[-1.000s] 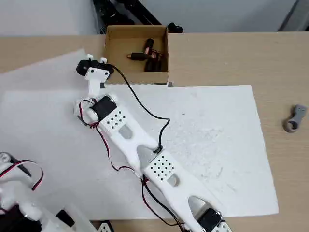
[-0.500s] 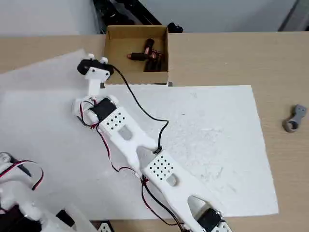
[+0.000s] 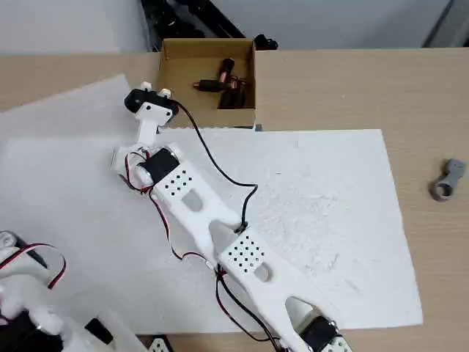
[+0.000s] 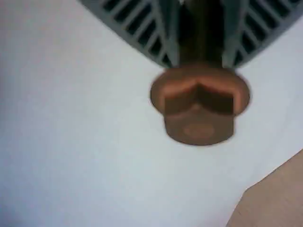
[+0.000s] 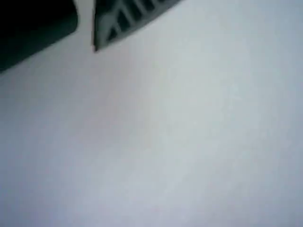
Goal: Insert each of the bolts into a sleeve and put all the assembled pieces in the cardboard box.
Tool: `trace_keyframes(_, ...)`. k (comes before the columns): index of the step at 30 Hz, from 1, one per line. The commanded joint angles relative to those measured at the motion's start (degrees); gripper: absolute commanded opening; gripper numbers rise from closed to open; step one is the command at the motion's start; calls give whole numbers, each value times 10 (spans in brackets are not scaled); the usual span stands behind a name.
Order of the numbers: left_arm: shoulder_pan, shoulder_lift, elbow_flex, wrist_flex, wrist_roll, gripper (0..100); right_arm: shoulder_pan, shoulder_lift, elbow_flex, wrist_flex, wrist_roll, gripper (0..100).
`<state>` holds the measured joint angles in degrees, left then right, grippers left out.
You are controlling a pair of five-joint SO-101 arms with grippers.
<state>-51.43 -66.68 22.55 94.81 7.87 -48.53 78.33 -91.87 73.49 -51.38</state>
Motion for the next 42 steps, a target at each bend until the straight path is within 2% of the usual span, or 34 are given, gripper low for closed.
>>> trace_keyframes(1,-1,-4,-2,3,-4,6,15,-2,-41,15,-4,216)
trace_keyframes(9,-1,-4,-2,3,-4,6,15,-3,-41,57,0,109)
trace_keyframes(15,-2,-4,-2,3,-4,6,13,-3,-41,59,24,106)
trace_keyframes(22,-2,-4,-2,3,-4,6,18,-35,-44,130,29,104)
trace_keyframes(34,-1,-4,-2,3,-4,6,21,-153,-44,187,126,104)
trace_keyframes(42,-2,-4,-2,3,-4,6,20,-175,-41,192,126,109)
